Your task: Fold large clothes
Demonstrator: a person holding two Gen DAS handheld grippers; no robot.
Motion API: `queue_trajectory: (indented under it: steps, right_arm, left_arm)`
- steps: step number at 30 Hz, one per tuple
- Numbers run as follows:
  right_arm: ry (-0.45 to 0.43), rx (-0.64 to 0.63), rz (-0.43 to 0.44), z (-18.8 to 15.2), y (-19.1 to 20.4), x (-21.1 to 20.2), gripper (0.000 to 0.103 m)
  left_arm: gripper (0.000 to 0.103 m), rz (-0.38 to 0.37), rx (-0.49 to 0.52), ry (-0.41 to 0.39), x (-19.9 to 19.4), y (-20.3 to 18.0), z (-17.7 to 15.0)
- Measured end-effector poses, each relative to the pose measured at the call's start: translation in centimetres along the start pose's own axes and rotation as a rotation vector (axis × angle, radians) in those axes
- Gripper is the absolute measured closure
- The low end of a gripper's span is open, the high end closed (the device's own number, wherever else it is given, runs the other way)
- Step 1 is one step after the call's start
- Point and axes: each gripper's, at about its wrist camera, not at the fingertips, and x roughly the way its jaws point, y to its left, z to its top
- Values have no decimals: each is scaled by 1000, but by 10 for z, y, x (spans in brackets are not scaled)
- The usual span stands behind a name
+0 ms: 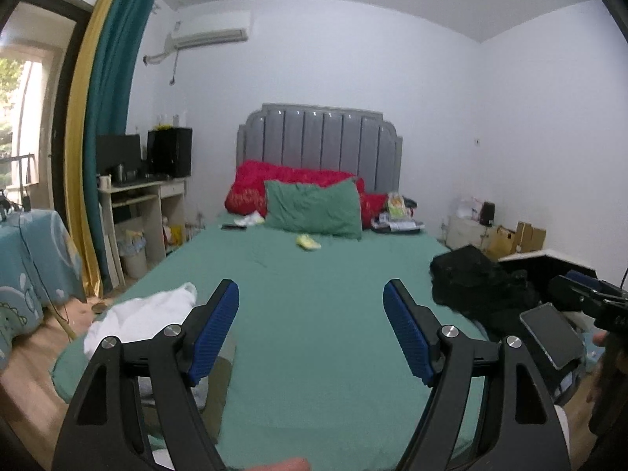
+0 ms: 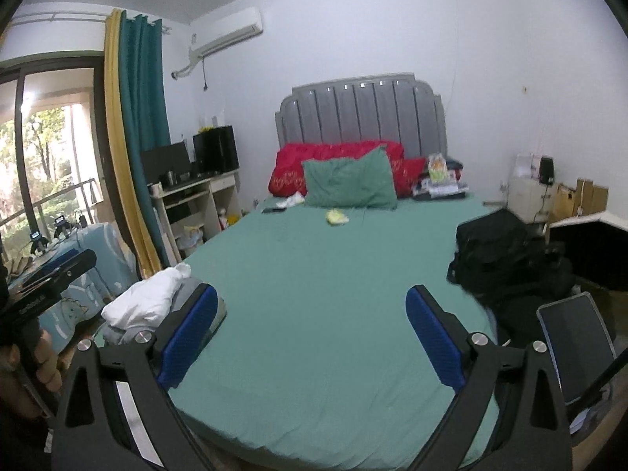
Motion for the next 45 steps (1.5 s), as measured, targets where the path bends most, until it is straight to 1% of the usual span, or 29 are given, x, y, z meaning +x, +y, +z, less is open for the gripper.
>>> queue_trajectory:
  steps: [2, 4, 6, 7, 9, 12, 14, 17, 20, 24, 34, 45]
  right_arm:
    - [-35, -17, -6, 3, 5, -9, 4]
    - [-97, -32, -16, 6, 11, -20, 1]
    - [-163, -23, -6, 6, 17, -25, 1]
    - [-166, -14, 2, 5, 18, -24, 1]
    - [-139, 4, 15, 5, 21, -17, 1]
    - [-83, 4, 5, 2, 25, -2, 1]
    - [-72, 10, 10, -2, 25, 5, 1]
    - [-43, 15, 5, -9, 25, 13, 1]
    - [-16, 10, 1, -13, 27, 18, 1]
    - [18, 14, 5, -22, 27, 26, 1]
    - [47, 3, -3, -22, 29, 37, 1]
    - [54, -2, -12, -20, 32, 39, 1]
  left_arm:
    - [24, -21, -21, -25, -8, 5, 3]
    - [24, -43, -34, -27, -13, 8, 6]
    - [24, -42, -50, -25, -14, 12, 7]
    - [24, -47, -58, -27, -14, 14, 7]
    - [23, -51, -60, -32, -15, 17, 5]
    - [21, -34, -58, -24, -11, 23, 0]
    - [21, -37, -71, -13, -10, 28, -4]
    - [20, -7, -65, -3, -4, 34, -11]
    - [20, -14, -81, 26, 4, 39, -17]
    - [20, 4, -85, 52, 13, 43, -23]
    - [20, -5, -93, 70, 20, 49, -29]
    - [20, -7, -84, 69, 24, 47, -32]
